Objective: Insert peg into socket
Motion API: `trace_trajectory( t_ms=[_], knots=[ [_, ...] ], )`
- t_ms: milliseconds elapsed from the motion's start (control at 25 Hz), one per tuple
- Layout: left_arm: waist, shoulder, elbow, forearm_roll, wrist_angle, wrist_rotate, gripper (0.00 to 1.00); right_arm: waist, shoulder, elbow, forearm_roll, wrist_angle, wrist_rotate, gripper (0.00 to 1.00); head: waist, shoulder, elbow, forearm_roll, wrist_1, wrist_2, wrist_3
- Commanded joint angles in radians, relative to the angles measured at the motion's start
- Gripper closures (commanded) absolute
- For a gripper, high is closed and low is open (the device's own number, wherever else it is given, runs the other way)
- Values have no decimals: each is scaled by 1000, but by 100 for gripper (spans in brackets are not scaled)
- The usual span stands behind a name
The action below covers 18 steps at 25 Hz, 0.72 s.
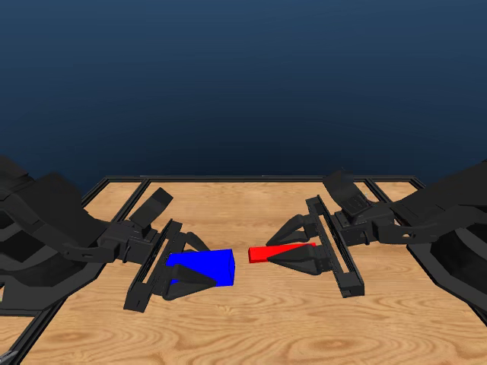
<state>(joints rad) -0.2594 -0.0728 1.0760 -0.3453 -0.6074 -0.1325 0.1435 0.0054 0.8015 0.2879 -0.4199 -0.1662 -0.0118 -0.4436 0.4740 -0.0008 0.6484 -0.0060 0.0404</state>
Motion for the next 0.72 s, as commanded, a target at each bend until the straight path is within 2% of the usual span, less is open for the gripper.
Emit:
trace_trajectory(
  t_ms=[40, 80, 280, 440, 520, 560, 600, 720],
  knots=[
    [-1, -8, -49, 13, 9, 15, 100, 0, 32, -96, -35, 67, 18, 100, 19, -14, -5, 3, -6, 1, -7],
    [-2, -2, -42, 14, 10, 17, 100, 0, 40, -115, -46, 79, 29, 100, 21, -14, -4, 3, -6, 1, -9],
    [1, -2, -76, 26, 25, 29, 100, 16, 148, -216, -88, 99, 86, 100, 35, -16, -1, 5, -11, -6, -10],
    [-5, 1, -98, 34, 39, 40, 100, 26, 255, -368, -143, 131, 123, 100, 38, -22, 3, 5, -10, -9, -10],
    [-8, -14, -109, 36, 66, 40, 100, 32, 286, -424, -164, 172, 133, 100, 42, -26, 5, 5, -8, -11, -9],
    [-11, 2, -96, 29, 63, 46, 100, 29, 291, -435, -169, 193, 133, 100, 44, -27, 5, 5, -10, -12, -10],
    [-17, -10, -107, 29, 62, 44, 100, 34, 293, -434, -174, 208, 151, 0, 47, -29, 5, 6, -9, -11, -11],
    [-20, -12, -85, 27, 77, 34, 100, 35, 271, -398, -180, 269, 206, 0, 53, -35, 7, 7, -8, -11, -18]
  ],
)
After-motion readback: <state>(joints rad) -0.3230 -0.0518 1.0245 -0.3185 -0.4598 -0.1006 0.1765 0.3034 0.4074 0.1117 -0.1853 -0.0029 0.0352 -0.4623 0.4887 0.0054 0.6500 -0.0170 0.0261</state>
